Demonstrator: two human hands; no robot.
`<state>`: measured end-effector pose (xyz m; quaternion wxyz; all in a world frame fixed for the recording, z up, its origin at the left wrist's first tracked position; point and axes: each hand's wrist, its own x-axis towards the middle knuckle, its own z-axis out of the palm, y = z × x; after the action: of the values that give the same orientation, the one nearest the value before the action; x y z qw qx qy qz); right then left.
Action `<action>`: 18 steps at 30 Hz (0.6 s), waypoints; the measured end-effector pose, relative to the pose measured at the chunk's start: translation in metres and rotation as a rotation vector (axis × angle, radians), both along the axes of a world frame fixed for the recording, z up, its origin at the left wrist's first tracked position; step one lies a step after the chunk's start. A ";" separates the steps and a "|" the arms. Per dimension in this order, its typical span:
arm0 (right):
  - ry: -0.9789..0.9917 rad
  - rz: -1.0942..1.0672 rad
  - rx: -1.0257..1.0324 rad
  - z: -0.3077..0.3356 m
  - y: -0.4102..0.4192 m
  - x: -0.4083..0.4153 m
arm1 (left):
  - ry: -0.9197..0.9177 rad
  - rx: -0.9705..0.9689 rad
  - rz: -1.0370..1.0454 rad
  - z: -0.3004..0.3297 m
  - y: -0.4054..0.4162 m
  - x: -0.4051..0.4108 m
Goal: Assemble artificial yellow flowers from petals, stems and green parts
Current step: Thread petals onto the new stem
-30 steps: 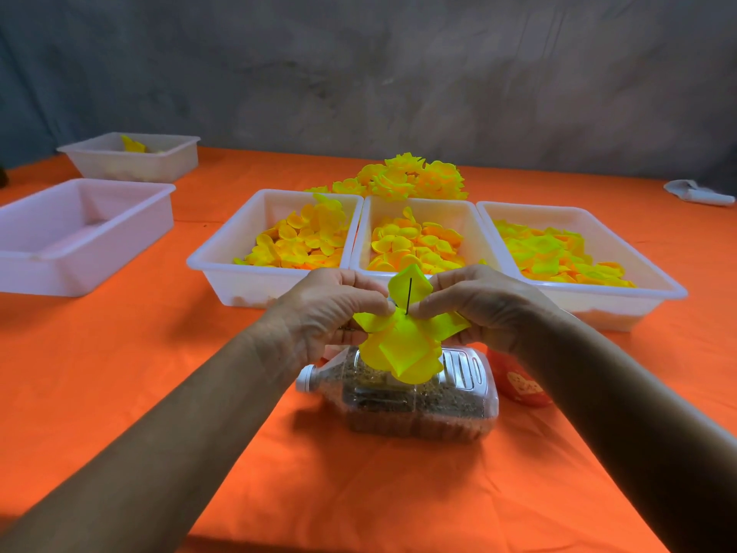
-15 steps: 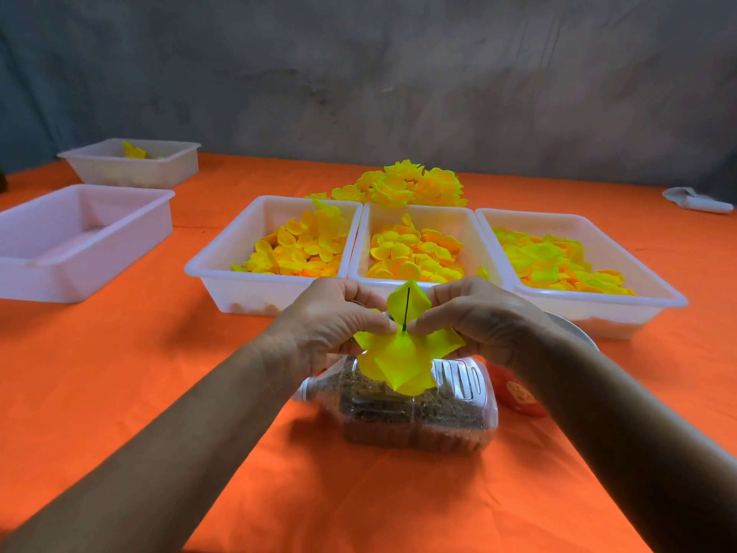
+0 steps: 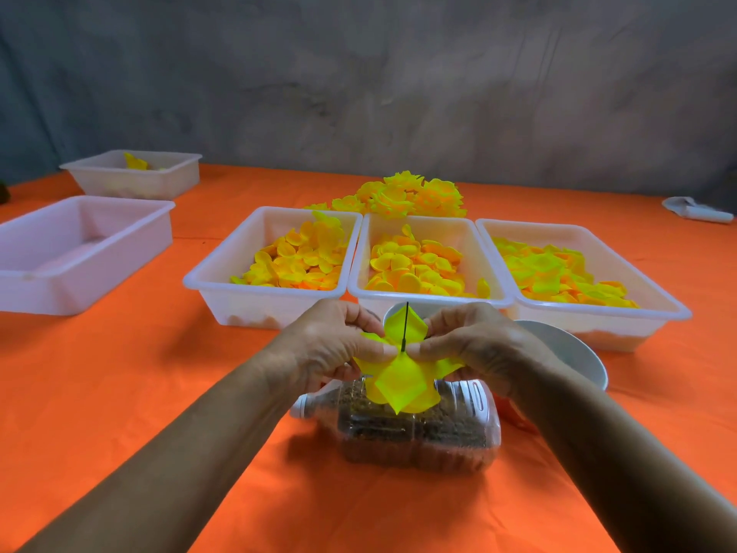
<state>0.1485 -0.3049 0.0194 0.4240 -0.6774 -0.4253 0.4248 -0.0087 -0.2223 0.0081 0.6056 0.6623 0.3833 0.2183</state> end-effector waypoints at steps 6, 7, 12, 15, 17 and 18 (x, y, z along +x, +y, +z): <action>0.077 -0.038 -0.022 -0.004 -0.005 -0.001 | 0.034 -0.092 0.022 -0.003 0.001 -0.003; 0.088 -0.048 -0.026 -0.005 -0.006 -0.001 | 0.028 -0.090 0.030 -0.004 -0.001 -0.004; 0.077 -0.072 -0.024 -0.003 -0.007 -0.003 | -0.082 0.325 0.069 -0.007 -0.005 -0.009; 0.066 -0.088 -0.018 -0.003 -0.008 -0.002 | -0.088 0.589 -0.002 -0.008 -0.005 -0.012; 0.066 -0.082 -0.016 -0.004 -0.008 -0.002 | -0.122 0.615 -0.040 -0.010 -0.008 -0.010; 0.062 -0.079 -0.014 -0.004 -0.007 -0.002 | -0.133 0.612 -0.036 -0.010 -0.009 -0.008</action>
<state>0.1470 -0.3122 0.0155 0.4488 -0.6831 -0.3819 0.4314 -0.0165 -0.2317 -0.0020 0.4055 0.8049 0.2476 0.3556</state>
